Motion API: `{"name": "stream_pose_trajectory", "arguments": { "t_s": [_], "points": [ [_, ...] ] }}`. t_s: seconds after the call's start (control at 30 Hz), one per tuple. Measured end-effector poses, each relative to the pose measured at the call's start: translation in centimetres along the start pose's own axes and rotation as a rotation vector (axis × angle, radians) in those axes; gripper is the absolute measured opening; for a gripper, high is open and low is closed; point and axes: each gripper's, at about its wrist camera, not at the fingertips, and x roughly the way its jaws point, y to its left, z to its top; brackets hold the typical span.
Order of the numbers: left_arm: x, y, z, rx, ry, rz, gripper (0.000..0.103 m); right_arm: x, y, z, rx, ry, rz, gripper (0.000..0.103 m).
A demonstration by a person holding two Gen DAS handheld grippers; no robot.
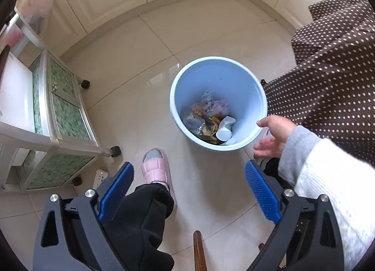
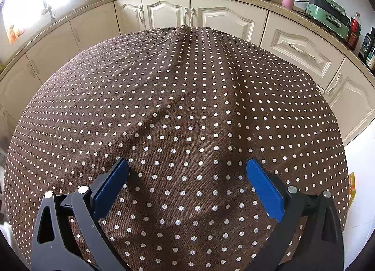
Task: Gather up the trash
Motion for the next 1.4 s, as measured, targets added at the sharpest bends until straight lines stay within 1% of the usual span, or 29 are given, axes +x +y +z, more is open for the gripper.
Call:
{"name": "stream_pose_trajectory", "arguments": {
  "t_s": [0.2, 0.3, 0.4, 0.5, 0.63, 0.77, 0.9, 1.03, 1.13, 1.27, 1.4],
  "points": [
    [0.2, 0.8, 0.4, -0.006, -0.005, -0.004, 0.093, 0.0, 0.0, 0.0, 0.0, 0.0, 0.0, 0.097],
    [-0.6, 0.5, 0.2, -0.005, -0.016, -0.001, 0.093, 0.0, 0.0, 0.0, 0.0, 0.0, 0.0, 0.097],
    [-2.1, 0.3, 0.1, 0.003, -0.045, 0.003, 0.093, 0.0, 0.0, 0.0, 0.0, 0.0, 0.0, 0.097],
    [-4.4, 0.0, 0.0, 0.002, -0.091, -0.004, 0.093, 0.0, 0.0, -0.1, 0.0, 0.0, 0.0, 0.097],
    [-8.3, -0.6, -0.5, 0.01, -0.184, 0.003, 0.093, 0.0, 0.0, -0.1, 0.0, 0.0, 0.0, 0.097],
    [-12.3, -1.3, -1.4, 0.008, -0.272, -0.01, 0.093, 0.0, 0.0, -0.1, 0.0, 0.0, 0.0, 0.097],
    [-15.3, -1.7, -2.6, 0.022, -0.327, -0.01, 0.093, 0.0, 0.0, 0.0, 0.0, 0.0, 0.0, 0.097],
    [-16.0, -1.7, -3.4, 0.015, -0.328, -0.01, 0.093, 0.0, 0.1, 0.0, 0.0, 0.0, 0.0, 0.097],
    [-15.3, -1.3, -3.3, 0.006, -0.312, -0.009, 0.093, 0.0, 0.0, 0.0, 0.0, 0.0, 0.0, 0.097],
    [-12.9, -0.9, -2.1, -0.011, -0.267, 0.0, 0.093, 0.0, 0.0, 0.0, 0.0, 0.0, 0.0, 0.097],
    [-9.5, -1.5, -0.3, -0.004, -0.201, 0.001, 0.093, 0.0, 0.0, 0.0, 0.0, 0.0, 0.0, 0.097]
  ]
}}
